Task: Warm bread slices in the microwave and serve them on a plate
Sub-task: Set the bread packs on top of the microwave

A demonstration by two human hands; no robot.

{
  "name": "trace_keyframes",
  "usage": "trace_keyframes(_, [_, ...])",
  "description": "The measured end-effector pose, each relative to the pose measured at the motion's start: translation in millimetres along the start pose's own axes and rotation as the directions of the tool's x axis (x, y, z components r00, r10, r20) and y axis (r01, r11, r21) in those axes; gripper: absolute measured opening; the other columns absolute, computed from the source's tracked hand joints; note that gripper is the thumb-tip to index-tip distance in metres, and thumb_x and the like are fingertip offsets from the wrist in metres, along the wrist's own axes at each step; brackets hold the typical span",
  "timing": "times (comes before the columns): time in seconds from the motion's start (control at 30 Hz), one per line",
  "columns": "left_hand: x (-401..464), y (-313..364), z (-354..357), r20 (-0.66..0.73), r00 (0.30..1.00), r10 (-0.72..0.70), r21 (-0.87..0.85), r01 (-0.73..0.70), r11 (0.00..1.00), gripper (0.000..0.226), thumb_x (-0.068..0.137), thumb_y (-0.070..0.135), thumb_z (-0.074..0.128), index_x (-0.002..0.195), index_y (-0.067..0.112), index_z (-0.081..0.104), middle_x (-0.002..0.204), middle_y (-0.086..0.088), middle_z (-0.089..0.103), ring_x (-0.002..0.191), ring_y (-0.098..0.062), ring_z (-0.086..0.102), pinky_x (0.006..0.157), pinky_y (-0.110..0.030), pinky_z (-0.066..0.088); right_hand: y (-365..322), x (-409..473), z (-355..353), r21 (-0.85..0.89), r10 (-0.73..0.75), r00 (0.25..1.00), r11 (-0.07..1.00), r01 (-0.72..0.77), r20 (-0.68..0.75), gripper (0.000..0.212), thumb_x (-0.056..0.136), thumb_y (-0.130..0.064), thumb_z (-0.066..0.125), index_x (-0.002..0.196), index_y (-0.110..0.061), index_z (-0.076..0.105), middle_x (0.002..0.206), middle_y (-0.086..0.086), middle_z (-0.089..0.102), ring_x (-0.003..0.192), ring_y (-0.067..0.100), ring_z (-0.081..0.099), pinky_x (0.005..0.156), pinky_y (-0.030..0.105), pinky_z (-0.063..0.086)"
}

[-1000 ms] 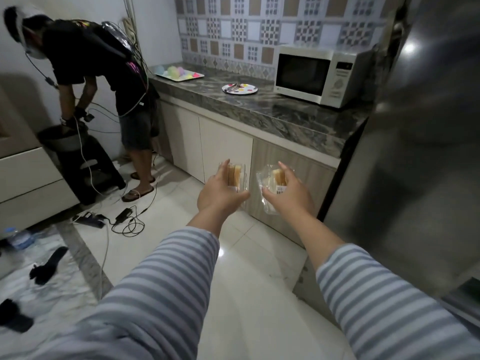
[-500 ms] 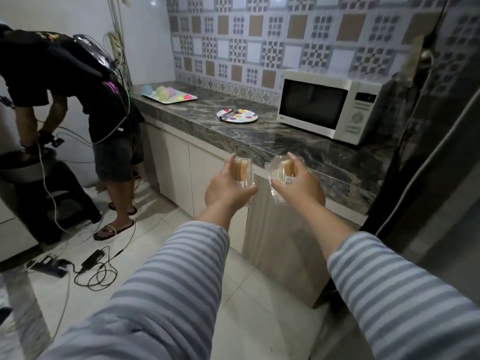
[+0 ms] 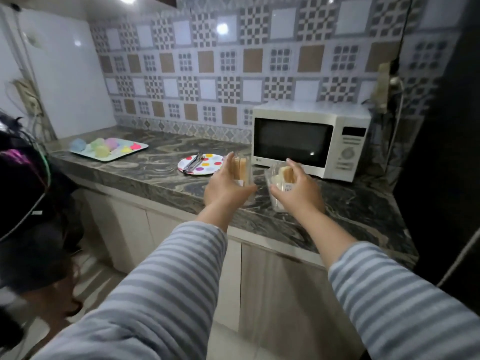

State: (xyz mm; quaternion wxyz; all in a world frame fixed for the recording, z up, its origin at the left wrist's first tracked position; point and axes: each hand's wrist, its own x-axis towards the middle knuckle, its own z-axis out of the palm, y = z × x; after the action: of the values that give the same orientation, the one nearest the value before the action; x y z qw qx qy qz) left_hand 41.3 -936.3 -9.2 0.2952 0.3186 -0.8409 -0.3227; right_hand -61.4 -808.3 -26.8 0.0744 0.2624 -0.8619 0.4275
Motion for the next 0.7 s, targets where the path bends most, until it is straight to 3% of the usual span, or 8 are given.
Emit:
trace_keyframes(0.2, [107, 23, 34, 0.049, 0.995, 0.09, -0.057, -0.088, 0.995, 0.092, 0.07, 0.043, 0.075, 0.146, 0.045, 0.023, 0.13, 0.002, 0.058, 0.11, -0.023, 0.06, 0.091, -0.038, 0.051, 1, 97, 4, -0.076, 0.055, 0.991, 0.995, -0.065, -0.118, 0.071, 0.08, -0.05, 0.064, 0.142, -0.048, 0.029, 0.129, -0.001, 0.052, 0.114, 0.023, 0.054, 0.082, 0.034, 0.045])
trace_keyframes(0.4, [207, 63, 76, 0.048, 0.985, 0.169, -0.112, -0.162, 0.98, 0.091, 0.074, 0.044, 0.073, 0.147, 0.047, 0.019, 0.133, -0.001, 0.055, 0.114, -0.025, 0.057, 0.091, -0.036, 0.05, 10, 205, -9, -0.119, 0.01, 0.974, 0.992, -0.038, -0.225, 0.069, 0.081, -0.048, 0.063, 0.141, -0.045, 0.03, 0.131, -0.001, 0.053, 0.116, 0.024, 0.053, 0.08, 0.034, 0.045])
trace_keyframes(0.7, [346, 132, 123, 0.069, 0.959, 0.275, -0.222, -0.254, 0.941, 0.095, 0.074, 0.038, 0.076, 0.15, 0.04, 0.017, 0.144, 0.002, 0.048, 0.119, -0.023, 0.056, 0.096, -0.041, 0.05, 8, 349, -30, -0.145, -0.004, 0.961, 0.989, -0.037, -0.277, 0.074, 0.081, -0.045, 0.067, 0.144, -0.043, 0.029, 0.141, -0.004, 0.047, 0.126, 0.023, 0.047, 0.095, 0.036, 0.043])
